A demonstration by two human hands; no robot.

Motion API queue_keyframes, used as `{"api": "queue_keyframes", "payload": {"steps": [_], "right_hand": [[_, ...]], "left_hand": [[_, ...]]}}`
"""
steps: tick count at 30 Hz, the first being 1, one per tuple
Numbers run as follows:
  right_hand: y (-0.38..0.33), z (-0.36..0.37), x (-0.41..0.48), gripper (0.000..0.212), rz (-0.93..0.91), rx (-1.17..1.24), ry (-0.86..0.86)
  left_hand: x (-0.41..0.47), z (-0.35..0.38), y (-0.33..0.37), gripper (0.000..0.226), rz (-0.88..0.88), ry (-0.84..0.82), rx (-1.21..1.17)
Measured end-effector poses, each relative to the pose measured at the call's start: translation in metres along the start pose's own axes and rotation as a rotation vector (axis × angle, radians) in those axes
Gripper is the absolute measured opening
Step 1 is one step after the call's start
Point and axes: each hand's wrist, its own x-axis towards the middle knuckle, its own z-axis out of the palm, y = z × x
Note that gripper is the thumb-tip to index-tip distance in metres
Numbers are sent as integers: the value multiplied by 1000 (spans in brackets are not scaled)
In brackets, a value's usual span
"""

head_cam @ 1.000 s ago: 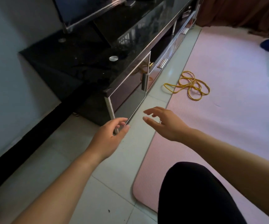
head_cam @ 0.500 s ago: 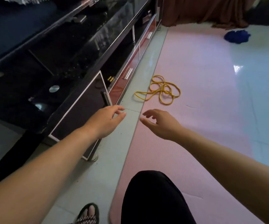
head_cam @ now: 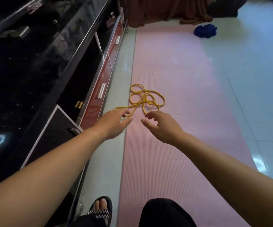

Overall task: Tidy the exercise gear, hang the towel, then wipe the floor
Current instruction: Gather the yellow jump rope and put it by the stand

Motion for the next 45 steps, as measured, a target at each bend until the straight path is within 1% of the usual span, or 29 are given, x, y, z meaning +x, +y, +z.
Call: {"api": "queue_keyframes", "payload": {"steps": [5, 9, 13, 17, 21, 24, 26, 33, 40, 45], "right_hand": [[30, 17, 54, 48, 47, -52, 33], [63, 44, 94, 49, 113, -66, 2], [89, 76, 127, 50, 156, -75, -22], [114, 109, 148, 53, 209, -82, -53], [138, 135, 152, 56, 270, -134, -48], [154, 150, 151, 57, 291, -177, -48], [164, 156, 151, 58, 294, -176, -40], [182, 154, 180, 60, 300, -200, 0], [186, 144, 226, 60, 246, -175, 60], [191, 147, 254, 60, 219, -185, 52]], "left_hand": [[68, 19, -25, 38, 57, -77, 65], [122, 43, -52, 39, 70, -115, 88], [157, 74, -79, 39, 96, -137, 115], [172, 112, -103, 45, 54, -152, 149], [182, 149, -116, 57, 22, -259, 146], [192, 172, -119, 63, 32, -260, 135], [199, 184, -118, 66, 68, -256, 172], [217, 206, -125, 72, 109, -293, 313], [217, 221, -132, 74, 90, -293, 349], [218, 221, -132, 74, 89, -287, 338]]}}
